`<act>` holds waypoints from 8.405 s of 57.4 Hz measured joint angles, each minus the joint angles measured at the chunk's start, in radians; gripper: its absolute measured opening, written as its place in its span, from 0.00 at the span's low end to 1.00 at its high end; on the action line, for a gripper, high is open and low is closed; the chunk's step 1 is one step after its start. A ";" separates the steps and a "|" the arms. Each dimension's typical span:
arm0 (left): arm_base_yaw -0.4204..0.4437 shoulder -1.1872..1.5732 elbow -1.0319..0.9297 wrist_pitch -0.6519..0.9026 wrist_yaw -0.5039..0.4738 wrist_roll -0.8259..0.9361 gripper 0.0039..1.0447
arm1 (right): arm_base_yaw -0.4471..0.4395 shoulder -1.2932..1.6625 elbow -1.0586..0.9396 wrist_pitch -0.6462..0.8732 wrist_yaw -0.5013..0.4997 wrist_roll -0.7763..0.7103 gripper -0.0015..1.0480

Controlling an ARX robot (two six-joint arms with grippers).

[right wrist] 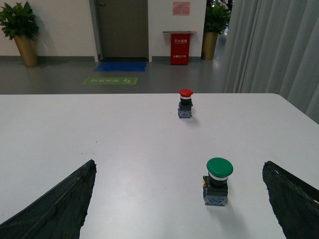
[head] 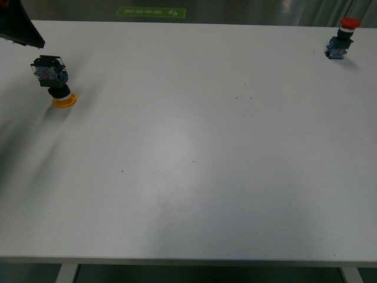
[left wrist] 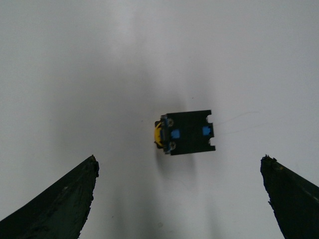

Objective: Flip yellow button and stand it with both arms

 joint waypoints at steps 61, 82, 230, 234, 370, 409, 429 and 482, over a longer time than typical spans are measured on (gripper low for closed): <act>-0.043 0.187 0.154 -0.055 -0.061 -0.061 0.94 | 0.000 0.000 0.000 0.000 0.000 0.000 0.93; -0.050 0.204 0.174 -0.068 -0.076 -0.069 0.77 | 0.000 0.000 0.000 0.000 0.000 0.000 0.93; -0.492 0.090 -0.155 1.701 0.550 -1.693 0.32 | 0.103 0.458 0.140 0.359 0.047 0.528 0.93; -0.492 0.090 -0.155 1.700 0.550 -1.693 0.32 | 0.157 0.714 0.281 0.527 0.029 0.723 0.93; -0.492 0.080 -0.156 1.700 0.547 -1.699 0.62 | 0.288 1.310 0.838 0.544 -0.218 1.277 0.39; -0.526 -0.023 -0.208 1.371 0.060 -1.380 0.81 | 0.255 1.330 0.843 0.562 -0.220 1.279 0.39; -0.374 -0.447 -0.745 1.192 -0.533 -0.288 0.23 | 0.237 1.331 0.827 0.567 -0.222 1.276 0.39; -0.092 -1.059 -1.226 1.054 -0.245 -0.203 0.03 | 0.105 1.288 0.702 0.628 -0.298 1.253 0.38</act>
